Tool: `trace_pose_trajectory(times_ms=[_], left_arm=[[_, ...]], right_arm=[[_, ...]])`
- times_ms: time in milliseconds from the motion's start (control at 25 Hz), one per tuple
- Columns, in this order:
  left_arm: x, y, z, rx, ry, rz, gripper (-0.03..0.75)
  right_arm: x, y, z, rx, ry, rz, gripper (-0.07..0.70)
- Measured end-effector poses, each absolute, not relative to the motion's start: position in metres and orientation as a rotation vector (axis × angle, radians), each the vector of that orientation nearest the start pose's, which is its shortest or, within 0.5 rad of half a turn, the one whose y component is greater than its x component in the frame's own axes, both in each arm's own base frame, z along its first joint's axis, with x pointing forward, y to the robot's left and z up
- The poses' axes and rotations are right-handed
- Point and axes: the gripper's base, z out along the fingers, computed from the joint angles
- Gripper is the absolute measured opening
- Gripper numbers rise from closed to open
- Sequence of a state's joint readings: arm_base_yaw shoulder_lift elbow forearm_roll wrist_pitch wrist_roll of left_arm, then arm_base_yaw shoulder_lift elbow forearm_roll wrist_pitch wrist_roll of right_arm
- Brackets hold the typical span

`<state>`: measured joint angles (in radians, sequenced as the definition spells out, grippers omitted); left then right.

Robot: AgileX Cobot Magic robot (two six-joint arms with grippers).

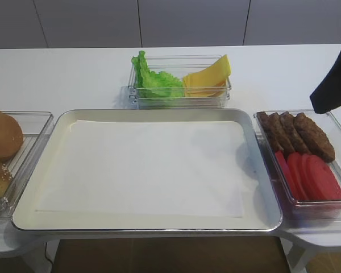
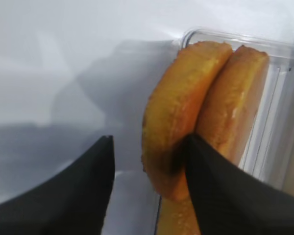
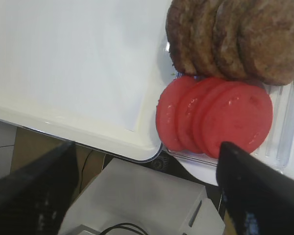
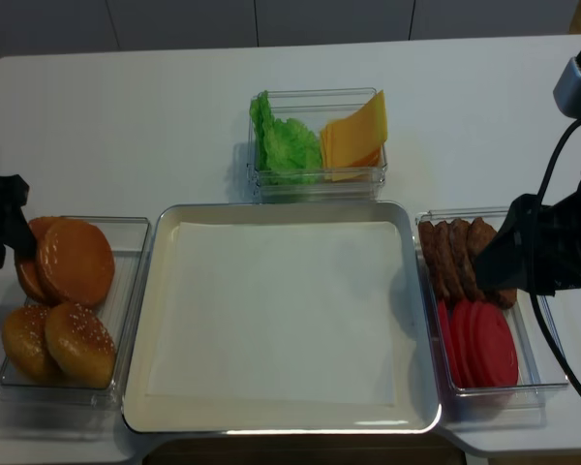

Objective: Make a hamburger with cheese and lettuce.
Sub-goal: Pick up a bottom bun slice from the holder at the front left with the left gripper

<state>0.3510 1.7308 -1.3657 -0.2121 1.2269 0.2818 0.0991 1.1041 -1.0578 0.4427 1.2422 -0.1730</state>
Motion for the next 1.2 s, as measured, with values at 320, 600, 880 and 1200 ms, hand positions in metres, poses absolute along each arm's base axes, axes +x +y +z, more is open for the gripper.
trace_pose_trajectory(times_ms=[320,600,880,1200], left_arm=[[0.3237,0.0962,0.2594,-0.21,2.984,-0.305,0.293],[0.3243,0.0953,0.2591,-0.211,2.979,-0.322,0.287],[0.3248,0.0946,0.2594,-0.215,2.972,-0.335,0.267],[0.3254,0.0934,0.2597,-0.223,2.965,-0.356,0.259]], right_arm=[[0.1849,0.0555,0.3482,-0.278,2.686,0.593,0.696],[0.1849,0.0555,0.3482,-0.278,2.686,0.593,0.696],[0.1849,0.0558,0.3484,-0.277,2.685,0.598,0.696],[0.1847,0.057,0.349,-0.293,2.677,0.615,0.696]])
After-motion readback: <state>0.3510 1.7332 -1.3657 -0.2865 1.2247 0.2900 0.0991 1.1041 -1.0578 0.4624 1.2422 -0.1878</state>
